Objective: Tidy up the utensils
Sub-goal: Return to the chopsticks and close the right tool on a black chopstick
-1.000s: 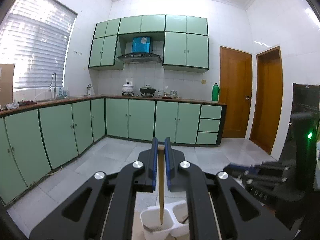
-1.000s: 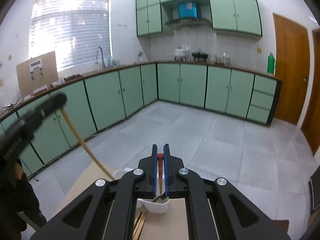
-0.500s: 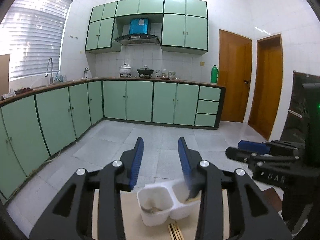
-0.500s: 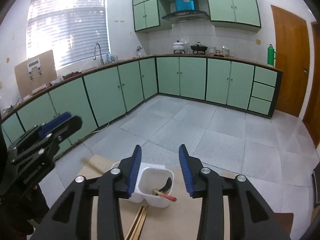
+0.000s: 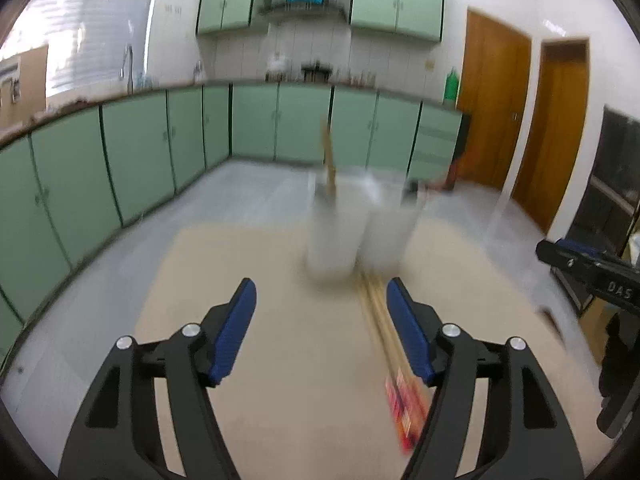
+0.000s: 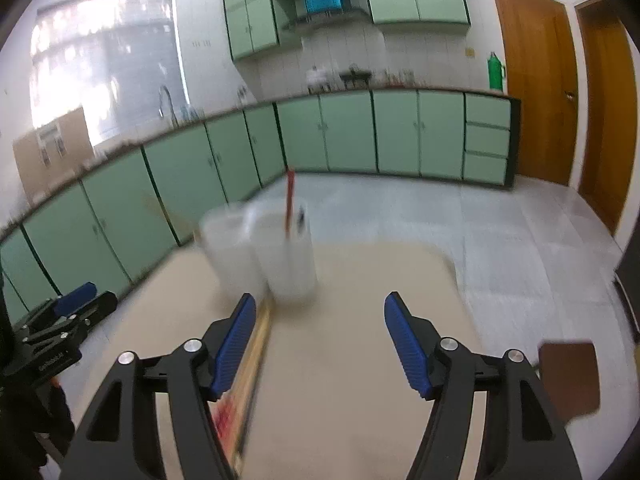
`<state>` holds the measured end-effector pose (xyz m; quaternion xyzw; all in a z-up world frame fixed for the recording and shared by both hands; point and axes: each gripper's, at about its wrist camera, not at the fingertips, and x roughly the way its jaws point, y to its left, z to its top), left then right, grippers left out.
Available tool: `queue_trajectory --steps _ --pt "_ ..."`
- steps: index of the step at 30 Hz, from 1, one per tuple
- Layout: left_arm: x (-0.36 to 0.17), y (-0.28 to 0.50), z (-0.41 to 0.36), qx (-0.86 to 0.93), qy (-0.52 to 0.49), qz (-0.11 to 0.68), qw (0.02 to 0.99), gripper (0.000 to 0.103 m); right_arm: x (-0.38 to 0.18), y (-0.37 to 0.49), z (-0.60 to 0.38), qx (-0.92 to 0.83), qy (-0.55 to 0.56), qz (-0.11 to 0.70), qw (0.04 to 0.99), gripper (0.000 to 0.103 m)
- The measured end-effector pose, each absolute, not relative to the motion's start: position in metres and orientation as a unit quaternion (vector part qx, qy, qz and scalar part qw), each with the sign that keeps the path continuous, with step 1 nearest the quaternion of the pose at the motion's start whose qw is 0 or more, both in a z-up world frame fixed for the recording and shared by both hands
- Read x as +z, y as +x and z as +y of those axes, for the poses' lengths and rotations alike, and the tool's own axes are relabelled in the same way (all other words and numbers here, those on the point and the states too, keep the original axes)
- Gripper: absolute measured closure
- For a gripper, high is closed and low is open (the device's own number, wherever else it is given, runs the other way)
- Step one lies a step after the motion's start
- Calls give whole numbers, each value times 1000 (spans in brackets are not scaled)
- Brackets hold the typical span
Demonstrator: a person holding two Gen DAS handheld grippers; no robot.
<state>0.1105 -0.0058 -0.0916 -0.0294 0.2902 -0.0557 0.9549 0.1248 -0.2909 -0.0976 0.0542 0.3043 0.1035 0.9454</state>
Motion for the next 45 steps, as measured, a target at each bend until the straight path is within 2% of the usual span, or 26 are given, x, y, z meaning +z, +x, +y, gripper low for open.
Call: queue_trajectory --steps 5,10,13,15,25,28,30,45 --pt "-151 88 2 -51 -27 371 927 36 -152 90 -266 109 27 353 929 37" --pt "-175 74 -2 -44 -23 399 916 35 -179 70 -248 130 20 391 911 39" --pt "-182 67 -8 -41 -10 412 910 35 -187 62 -236 143 12 402 904 44" --pt "-183 66 -10 -44 -12 418 907 35 -191 60 -228 152 5 411 899 53" --pt "-184 58 -19 -48 -3 420 906 33 -200 60 -210 149 -20 420 895 69" --pt "-184 57 -21 -48 -2 421 906 33 -200 59 -207 153 -26 420 894 80" --pt "-185 59 -22 -48 -2 423 905 33 -200 58 -207 159 -27 421 893 95" --pt "-187 73 -53 -80 6 431 899 33 -201 62 -245 122 6 420 899 96"
